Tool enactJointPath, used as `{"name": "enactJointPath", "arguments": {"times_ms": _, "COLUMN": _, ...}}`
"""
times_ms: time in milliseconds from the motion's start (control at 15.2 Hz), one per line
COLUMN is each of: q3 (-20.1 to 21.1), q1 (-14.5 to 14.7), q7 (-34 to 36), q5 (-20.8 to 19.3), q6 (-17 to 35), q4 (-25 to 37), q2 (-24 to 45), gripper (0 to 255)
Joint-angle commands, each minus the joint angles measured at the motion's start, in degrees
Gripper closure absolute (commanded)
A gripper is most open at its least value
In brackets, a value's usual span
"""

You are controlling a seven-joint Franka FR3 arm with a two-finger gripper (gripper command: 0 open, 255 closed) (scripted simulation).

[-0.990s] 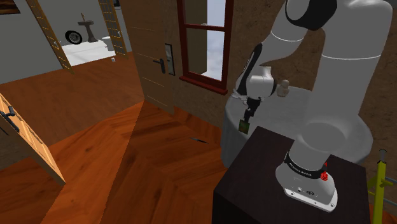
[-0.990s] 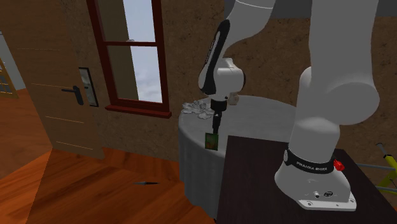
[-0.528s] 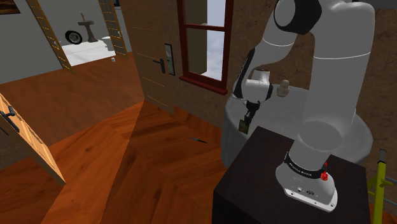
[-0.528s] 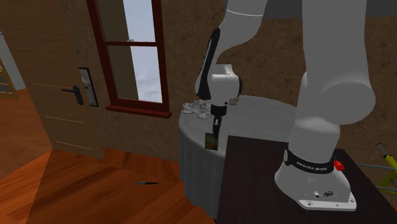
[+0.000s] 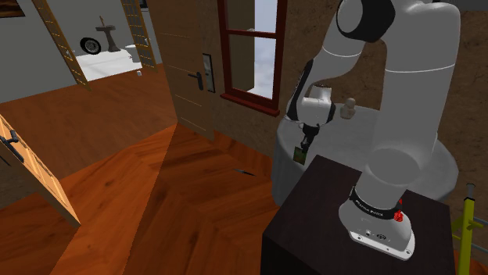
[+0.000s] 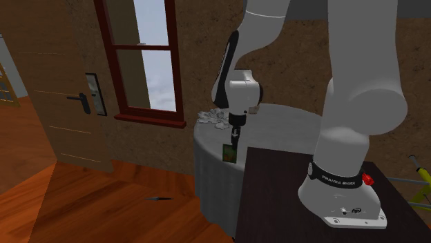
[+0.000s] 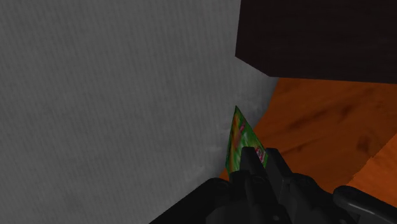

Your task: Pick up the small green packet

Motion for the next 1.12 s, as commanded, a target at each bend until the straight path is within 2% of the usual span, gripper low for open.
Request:
{"name": "enactJointPath", "arguments": {"times_ms": 0, "q3": -1.3, "q1": 0.9, "q7": 1.5, "q5": -1.9, "q6": -0.5, "q4": -0.4, "q2": -1.1, "gripper": 255}}
{"name": "enactJointPath", "arguments": {"times_ms": 264, "q3": -6.6, "q1": 4.5, "q7": 8.0, "q5": -10.5, "q6": -2.8, "q4": -1.8, "q2": -5.7, "gripper": 255}}
{"name": "enactJointPath", "arguments": {"times_ms": 528, "q3": -10.8, "q1": 6.6, "q7": 15.1, "q5": -20.1, "q6": -5.3, "q4": -2.8, "q2": -10.7, "gripper": 255}}
{"name": "enactJointPath", "arguments": {"times_ms": 924, "q3": -12.6, "q1": 5.7, "q7": 24.5, "q5": -32.9, "q6": -10.3, "q4": -3.2, "q2": -18.2, "gripper": 255}}
{"name": "enactJointPath", "arguments": {"times_ms": 1056, "q3": -12.5, "q1": 5.5, "q7": 24.6, "q5": -33.1, "q6": -10.4, "q4": -3.2, "q2": -18.4, "gripper": 255}}
